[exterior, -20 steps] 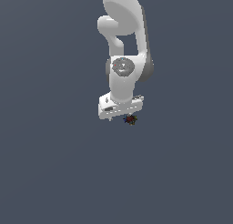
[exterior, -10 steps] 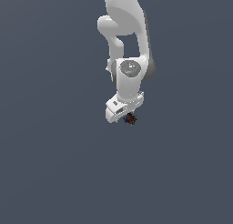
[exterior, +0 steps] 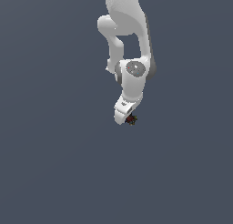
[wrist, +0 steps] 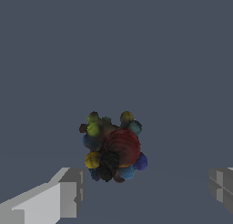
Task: Pick up the object and move it to a goal position.
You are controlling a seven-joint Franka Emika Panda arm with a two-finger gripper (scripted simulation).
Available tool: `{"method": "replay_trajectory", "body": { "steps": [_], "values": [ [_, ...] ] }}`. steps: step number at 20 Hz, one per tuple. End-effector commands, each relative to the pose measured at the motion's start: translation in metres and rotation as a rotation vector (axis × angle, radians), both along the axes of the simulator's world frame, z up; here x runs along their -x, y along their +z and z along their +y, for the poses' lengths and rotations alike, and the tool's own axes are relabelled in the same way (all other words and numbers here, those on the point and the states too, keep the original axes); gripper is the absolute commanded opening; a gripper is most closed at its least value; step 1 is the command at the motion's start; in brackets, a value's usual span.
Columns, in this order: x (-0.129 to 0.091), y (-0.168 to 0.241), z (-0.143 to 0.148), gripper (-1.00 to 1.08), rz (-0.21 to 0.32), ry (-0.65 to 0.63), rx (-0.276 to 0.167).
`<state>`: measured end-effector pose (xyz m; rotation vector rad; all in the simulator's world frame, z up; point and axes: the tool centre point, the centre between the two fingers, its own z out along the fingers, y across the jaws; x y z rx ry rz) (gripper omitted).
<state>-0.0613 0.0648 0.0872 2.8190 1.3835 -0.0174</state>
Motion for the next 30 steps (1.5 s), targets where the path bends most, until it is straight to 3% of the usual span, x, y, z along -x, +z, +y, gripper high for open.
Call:
{"method": "replay_trajectory", "body": {
  "steps": [1, 10, 17, 30],
  "values": [
    [0.004, -0.003, 0.004, 1.00, -0.003, 0.059, -0.002],
    [0.010, -0.007, 0.012, 1.00, -0.009, 0.162, -0.007],
    [0.010, -0.013, 0.012, 1.00, -0.008, 0.161, -0.007],
    [0.011, -0.057, 0.012, 1.00, -0.009, 0.165, -0.007]
  ]
}}
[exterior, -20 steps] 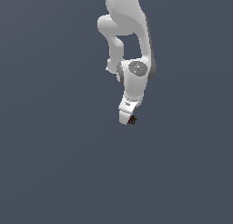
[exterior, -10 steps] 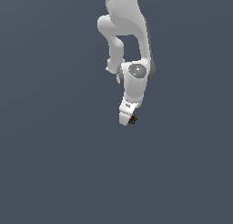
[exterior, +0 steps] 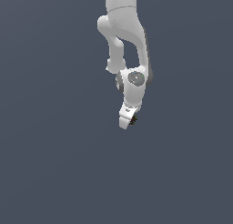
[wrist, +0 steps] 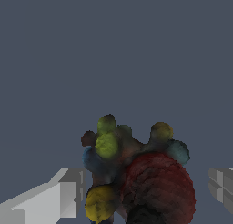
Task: Pick up the object and move it to a goal position.
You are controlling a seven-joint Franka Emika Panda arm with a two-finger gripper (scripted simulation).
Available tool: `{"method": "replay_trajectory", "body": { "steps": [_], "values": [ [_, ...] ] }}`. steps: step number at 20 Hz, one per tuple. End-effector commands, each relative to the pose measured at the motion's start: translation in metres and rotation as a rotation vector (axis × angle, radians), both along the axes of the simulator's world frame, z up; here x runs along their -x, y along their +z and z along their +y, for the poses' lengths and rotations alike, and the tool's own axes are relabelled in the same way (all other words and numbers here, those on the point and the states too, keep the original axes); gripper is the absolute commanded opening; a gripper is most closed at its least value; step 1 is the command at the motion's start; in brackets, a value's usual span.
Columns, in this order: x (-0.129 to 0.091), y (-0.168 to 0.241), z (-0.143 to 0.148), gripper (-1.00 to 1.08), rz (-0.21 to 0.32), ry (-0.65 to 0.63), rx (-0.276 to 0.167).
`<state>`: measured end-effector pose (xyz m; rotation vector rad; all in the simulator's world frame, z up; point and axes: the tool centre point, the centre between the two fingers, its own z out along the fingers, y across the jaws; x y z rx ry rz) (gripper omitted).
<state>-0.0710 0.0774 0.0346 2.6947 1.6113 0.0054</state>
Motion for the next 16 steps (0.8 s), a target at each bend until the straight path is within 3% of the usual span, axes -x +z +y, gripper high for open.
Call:
{"method": "replay_trajectory", "body": {
  "steps": [1, 2, 16],
  "values": [
    [0.0013, -0.0051, -0.0002, 1.00, 0.004, 0.000, 0.000],
    [0.0013, -0.0051, -0.0002, -1.00, 0.004, 0.000, 0.000],
    [-0.0020, 0.0041, -0.0007, -1.00, -0.008, -0.001, 0.001]
  ]
}}
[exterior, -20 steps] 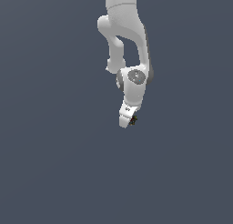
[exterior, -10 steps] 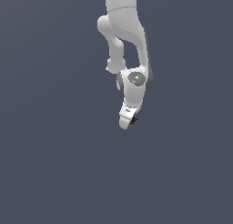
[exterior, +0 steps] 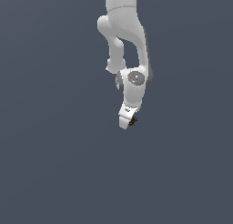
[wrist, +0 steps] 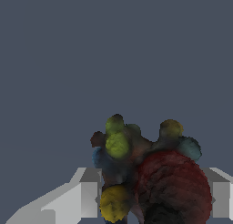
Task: Pick up the object and move it to a goal position.
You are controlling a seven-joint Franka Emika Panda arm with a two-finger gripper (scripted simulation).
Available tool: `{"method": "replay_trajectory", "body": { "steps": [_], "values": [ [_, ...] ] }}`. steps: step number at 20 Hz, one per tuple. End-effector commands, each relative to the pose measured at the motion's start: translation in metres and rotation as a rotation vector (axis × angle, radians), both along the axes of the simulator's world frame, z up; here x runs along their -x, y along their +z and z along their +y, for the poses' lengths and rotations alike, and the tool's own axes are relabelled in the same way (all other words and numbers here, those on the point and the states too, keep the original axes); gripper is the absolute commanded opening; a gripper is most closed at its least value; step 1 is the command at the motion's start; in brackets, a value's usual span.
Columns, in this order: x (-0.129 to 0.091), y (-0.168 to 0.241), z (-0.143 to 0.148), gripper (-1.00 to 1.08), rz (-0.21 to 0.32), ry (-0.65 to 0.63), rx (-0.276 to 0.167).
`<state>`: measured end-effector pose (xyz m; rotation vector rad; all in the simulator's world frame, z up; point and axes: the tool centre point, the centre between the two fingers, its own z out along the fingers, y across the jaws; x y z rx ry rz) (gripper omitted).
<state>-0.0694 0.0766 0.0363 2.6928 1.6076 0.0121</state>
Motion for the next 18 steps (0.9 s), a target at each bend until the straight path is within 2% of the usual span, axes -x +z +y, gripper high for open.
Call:
{"method": "replay_trajectory", "body": {
  "steps": [1, 10, 18],
  "values": [
    [0.000, 0.005, 0.000, -1.00, -0.002, 0.000, 0.000],
    [0.010, 0.044, 0.005, -1.00, 0.000, 0.001, 0.001],
    [0.026, 0.111, 0.013, -1.00, 0.002, 0.002, 0.002]
  ]
}}
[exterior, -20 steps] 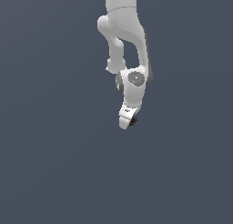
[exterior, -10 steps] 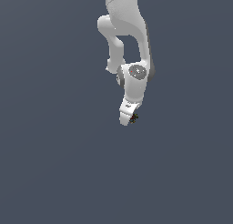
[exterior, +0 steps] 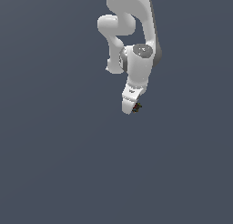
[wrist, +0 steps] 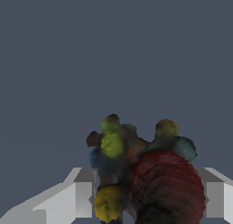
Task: Pick up the object and move it to a goal position.
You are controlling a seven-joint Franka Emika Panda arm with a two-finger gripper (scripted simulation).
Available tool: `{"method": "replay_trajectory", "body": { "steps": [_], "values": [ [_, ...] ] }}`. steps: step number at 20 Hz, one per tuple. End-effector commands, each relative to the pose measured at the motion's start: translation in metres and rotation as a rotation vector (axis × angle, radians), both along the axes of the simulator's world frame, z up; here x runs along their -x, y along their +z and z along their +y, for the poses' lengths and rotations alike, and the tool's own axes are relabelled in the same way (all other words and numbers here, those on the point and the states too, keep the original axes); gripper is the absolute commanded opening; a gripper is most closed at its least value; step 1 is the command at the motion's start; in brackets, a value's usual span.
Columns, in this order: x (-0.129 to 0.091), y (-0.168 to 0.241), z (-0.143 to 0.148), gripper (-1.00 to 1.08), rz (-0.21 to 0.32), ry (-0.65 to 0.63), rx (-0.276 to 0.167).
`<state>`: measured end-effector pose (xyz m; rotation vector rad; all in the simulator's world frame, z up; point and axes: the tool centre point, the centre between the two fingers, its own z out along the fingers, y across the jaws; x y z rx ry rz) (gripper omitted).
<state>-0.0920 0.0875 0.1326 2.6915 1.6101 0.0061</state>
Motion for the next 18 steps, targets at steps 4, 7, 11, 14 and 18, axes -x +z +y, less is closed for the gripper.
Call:
{"method": "replay_trajectory", "body": {
  "steps": [4, 7, 11, 14, 18],
  "values": [
    [0.012, 0.054, 0.007, -1.00, 0.001, 0.001, -0.001],
    [0.019, 0.086, 0.011, -1.00, 0.002, 0.002, -0.003],
    [0.027, 0.127, 0.016, -1.00, 0.003, 0.002, -0.004],
    [0.033, 0.155, 0.019, -1.00, 0.004, 0.003, -0.004],
    [0.038, 0.186, 0.023, -1.00, 0.005, 0.002, -0.004]
  ]
}}
